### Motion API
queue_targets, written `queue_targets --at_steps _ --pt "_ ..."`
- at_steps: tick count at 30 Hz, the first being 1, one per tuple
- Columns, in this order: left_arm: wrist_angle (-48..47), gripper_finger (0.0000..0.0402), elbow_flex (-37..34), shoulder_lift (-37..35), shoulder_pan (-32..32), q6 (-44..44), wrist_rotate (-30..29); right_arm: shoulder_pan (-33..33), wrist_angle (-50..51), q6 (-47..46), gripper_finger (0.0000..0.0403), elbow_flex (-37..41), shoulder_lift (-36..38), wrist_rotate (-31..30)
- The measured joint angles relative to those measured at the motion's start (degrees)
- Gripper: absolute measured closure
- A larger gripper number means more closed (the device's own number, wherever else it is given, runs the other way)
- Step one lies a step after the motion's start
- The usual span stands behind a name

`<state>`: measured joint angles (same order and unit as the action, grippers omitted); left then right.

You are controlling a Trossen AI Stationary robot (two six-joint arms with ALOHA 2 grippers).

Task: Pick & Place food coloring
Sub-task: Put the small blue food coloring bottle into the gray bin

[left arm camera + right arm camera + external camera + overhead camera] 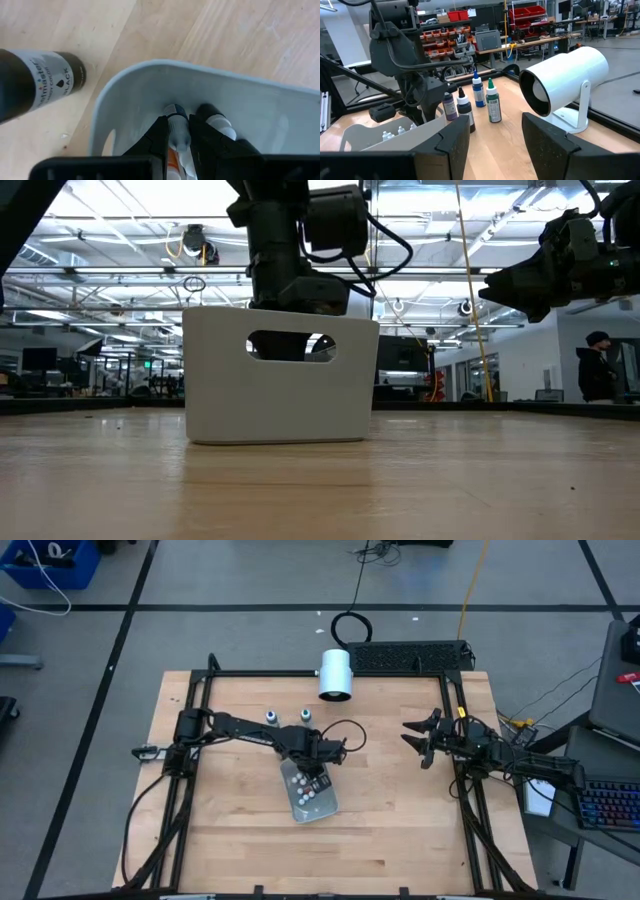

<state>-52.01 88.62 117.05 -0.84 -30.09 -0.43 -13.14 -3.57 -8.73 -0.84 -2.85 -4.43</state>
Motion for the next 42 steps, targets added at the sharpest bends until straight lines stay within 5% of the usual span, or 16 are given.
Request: queue_targets --at_steps 42 --pt "0.1 0.0318 -0.9 0.0 -0.1 -1.5 -1.0 0.0 0.0 0.0 0.0234 0.0 0.0 0.0"
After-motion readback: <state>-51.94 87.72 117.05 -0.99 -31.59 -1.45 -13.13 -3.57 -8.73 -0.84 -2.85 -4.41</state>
